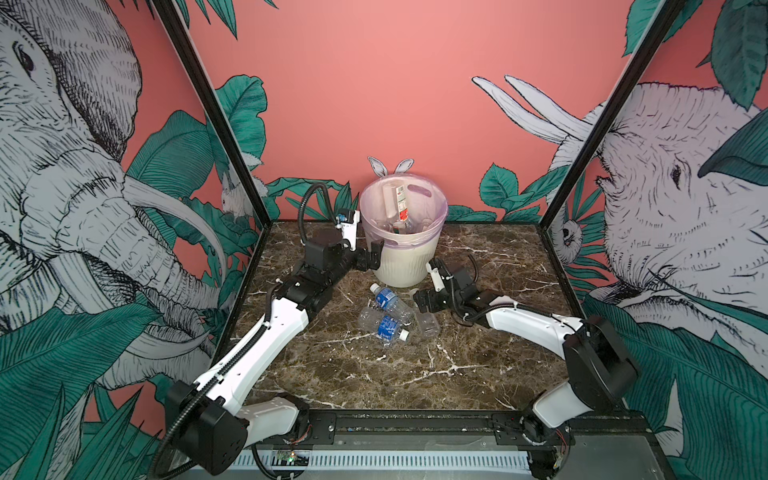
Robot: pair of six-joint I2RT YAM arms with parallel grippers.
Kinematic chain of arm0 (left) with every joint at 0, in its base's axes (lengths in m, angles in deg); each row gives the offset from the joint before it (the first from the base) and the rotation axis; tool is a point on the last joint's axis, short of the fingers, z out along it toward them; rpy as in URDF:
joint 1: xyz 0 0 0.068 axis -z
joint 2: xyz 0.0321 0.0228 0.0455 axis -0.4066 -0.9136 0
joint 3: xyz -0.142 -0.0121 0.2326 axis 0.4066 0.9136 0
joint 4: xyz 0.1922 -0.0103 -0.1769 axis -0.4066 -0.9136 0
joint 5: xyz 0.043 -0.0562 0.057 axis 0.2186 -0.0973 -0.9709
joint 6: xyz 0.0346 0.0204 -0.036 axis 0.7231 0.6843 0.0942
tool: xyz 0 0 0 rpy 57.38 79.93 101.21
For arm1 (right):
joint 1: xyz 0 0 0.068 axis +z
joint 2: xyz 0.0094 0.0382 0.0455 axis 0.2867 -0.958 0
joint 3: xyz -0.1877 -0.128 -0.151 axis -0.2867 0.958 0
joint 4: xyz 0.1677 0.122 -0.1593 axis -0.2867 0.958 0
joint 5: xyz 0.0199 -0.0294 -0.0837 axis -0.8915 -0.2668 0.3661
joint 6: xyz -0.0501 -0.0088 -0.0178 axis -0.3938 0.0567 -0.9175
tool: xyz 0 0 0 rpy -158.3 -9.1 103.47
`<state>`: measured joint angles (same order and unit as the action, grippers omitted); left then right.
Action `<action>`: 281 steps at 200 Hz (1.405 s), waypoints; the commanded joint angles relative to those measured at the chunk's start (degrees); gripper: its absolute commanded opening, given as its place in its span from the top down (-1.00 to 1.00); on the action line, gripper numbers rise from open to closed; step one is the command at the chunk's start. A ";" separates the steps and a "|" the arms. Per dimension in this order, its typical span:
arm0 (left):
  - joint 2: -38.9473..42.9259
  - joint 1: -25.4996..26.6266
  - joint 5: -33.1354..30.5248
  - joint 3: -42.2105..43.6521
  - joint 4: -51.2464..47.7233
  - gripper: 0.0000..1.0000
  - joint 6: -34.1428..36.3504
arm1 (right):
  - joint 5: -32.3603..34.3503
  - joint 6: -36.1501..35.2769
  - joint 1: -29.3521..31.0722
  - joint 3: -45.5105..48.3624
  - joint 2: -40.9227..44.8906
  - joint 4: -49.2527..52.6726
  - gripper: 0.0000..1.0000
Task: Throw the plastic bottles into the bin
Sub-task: 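Withdraw the left gripper beside the bottles while the right gripper reaches the green-label bottle, then close the right gripper around the upright green-label bottle and lift it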
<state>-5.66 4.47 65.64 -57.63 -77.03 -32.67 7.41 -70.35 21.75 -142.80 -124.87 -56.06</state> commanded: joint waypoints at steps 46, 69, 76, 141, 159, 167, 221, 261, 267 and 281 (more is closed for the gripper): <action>7.25 0.10 -0.23 13.67 5.58 -0.96 -3.73 | 5.20 -0.68 4.68 -0.92 0.02 3.53 -0.81; 7.74 0.08 0.70 18.65 7.98 -0.94 -4.59 | 6.20 -0.28 5.60 0.60 1.47 4.89 -0.81; 7.75 0.09 1.42 19.90 8.73 -0.92 -4.68 | 6.69 -0.28 5.94 0.87 1.80 5.52 -0.80; 8.02 0.11 1.97 29.55 14.63 -0.90 -3.87 | 9.18 1.56 7.90 2.34 2.35 8.74 -0.79; 7.52 0.10 2.21 31.35 15.89 -0.90 -3.55 | 9.39 1.98 8.01 1.99 2.09 9.14 -0.79; 7.40 0.10 2.14 32.19 16.86 -0.90 -3.46 | 9.44 2.17 8.04 1.74 1.93 9.34 -0.79; 4.47 0.10 2.46 37.30 23.28 -0.90 -3.71 | 8.59 2.48 8.60 -0.60 -1.04 11.04 -0.66; 1.26 0.09 3.98 37.19 24.92 -0.89 -4.91 | 9.73 1.87 8.78 -2.54 -4.31 12.44 -0.58; 1.02 0.10 4.07 37.12 24.95 -0.89 -4.95 | 9.74 1.87 8.78 -2.62 -4.81 12.44 -0.58; 0.58 0.09 4.00 36.93 24.90 -0.89 -4.95 | 10.00 1.83 8.78 -2.76 -5.70 12.14 -0.54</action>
<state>-4.79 4.47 68.75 -21.06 -54.78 -36.82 16.22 -68.42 30.19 -144.46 -128.85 -44.47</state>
